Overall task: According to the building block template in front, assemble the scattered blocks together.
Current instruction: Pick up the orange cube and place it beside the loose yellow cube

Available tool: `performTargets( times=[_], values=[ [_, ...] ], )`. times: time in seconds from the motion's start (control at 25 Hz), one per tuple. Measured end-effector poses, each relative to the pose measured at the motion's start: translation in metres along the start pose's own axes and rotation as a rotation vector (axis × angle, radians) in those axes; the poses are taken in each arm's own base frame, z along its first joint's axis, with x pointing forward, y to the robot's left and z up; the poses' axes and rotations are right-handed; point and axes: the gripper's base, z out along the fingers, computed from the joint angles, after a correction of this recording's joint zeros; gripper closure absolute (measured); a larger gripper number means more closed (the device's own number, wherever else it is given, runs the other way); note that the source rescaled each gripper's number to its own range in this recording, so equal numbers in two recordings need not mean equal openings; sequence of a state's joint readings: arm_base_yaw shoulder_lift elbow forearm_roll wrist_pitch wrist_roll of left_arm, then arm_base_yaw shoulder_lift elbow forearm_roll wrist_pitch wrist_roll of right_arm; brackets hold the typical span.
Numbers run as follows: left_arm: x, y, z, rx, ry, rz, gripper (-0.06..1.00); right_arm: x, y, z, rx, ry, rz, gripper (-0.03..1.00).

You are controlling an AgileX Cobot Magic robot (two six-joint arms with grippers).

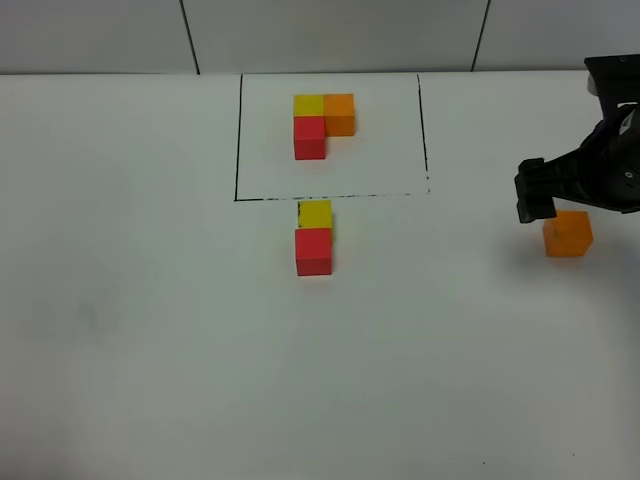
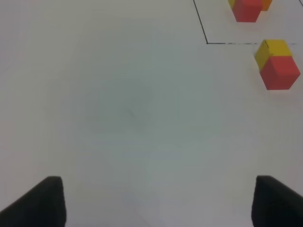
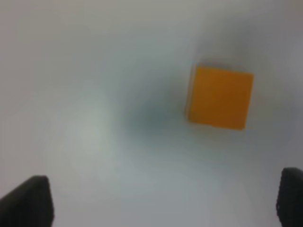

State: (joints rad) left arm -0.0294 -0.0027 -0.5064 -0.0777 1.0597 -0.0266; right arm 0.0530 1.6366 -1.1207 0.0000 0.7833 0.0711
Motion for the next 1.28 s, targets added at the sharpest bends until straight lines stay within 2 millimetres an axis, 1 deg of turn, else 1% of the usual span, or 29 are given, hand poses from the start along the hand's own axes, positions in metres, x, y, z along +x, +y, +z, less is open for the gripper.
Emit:
performTargets(
  times=[0.08, 0.24, 0.44, 0.64, 0.84, 1.0, 1.12, 1.28],
  values=[
    [0.000, 0.000, 0.000, 0.000, 0.000, 0.000, 0.21, -0.007, -0.004, 0.007, 0.005, 0.007, -0.001, 0.05],
    [0.000, 0.000, 0.000, 0.000, 0.000, 0.000, 0.21, -0.017, -0.007, 0.014, 0.008, 0.007, -0.019, 0.05],
    [0.000, 0.000, 0.000, 0.000, 0.000, 0.000, 0.21, -0.021, -0.007, 0.025, 0.009, 0.016, -0.038, 0.05],
    [0.000, 0.000, 0.000, 0.000, 0.000, 0.000, 0.21, -0.022, -0.008, 0.046, 0.010, 0.037, -0.055, 0.05],
    [0.000, 0.000, 0.000, 0.000, 0.000, 0.000, 0.21, -0.020, -0.020, 0.064, 0.015, 0.072, -0.024, 0.05],
    [0.000, 0.000, 0.000, 0.000, 0.000, 0.000, 0.21, -0.019, -0.027, 0.070, 0.019, 0.089, -0.007, 0.05],
    [0.000, 0.000, 0.000, 0.000, 0.000, 0.000, 0.21, -0.019, -0.026, 0.070, 0.008, 0.090, -0.011, 0.05],
    [0.000, 0.000, 0.000, 0.000, 0.000, 0.000, 0.21, -0.017, -0.026, 0.079, 0.000, 0.113, -0.019, 0.05]
  ],
)
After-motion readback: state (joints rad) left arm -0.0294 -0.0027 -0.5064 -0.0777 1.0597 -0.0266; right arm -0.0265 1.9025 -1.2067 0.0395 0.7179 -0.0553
